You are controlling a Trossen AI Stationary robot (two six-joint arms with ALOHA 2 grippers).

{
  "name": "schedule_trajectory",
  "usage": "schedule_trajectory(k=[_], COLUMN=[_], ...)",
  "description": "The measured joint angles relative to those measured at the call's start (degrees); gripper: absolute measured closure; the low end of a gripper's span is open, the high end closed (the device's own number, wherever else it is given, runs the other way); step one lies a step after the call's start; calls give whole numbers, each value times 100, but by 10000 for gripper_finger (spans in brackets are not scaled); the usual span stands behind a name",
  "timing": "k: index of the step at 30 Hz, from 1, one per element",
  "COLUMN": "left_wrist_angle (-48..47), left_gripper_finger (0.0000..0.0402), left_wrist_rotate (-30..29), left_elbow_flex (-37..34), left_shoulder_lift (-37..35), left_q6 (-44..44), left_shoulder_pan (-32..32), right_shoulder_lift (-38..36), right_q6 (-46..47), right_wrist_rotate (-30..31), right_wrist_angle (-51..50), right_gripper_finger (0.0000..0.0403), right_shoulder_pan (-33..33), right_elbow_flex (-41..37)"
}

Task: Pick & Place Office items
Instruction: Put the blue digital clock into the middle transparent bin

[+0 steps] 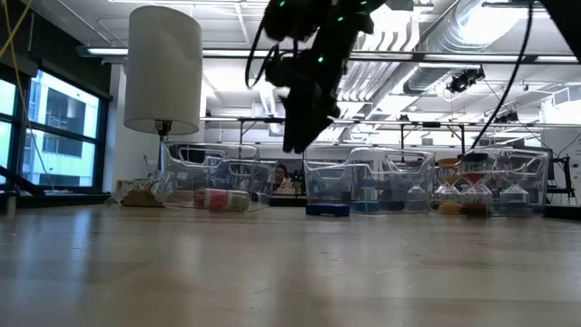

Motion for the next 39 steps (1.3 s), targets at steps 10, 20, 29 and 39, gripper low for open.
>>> schedule_trajectory(k=[10, 20, 29, 39], left_wrist_angle=[-75, -107, -105, -80], left_gripper_finger=[57, 57, 57, 57], left_wrist_rotate=[-49, -46, -45, -43], left_elbow_flex=[0, 0, 0, 0], left_shoulder_lift=[0, 0, 2, 2], left_q6=[0, 63, 47, -110], left_shoulder_pan=[-18, -18, -18, -14], right_shoulder_lift=[1008, 1036, 1090, 1090], right_q6=[71, 514, -616, -2729], right_wrist_rotate=[22, 273, 422, 370], right_wrist_angle=[-1316, -1498, -1509, -1633], right_gripper_finger=[168, 168, 168, 168], right_shoulder_pan=[-255, -380, -273, -192], right_elbow_flex=[917, 925, 915, 915])
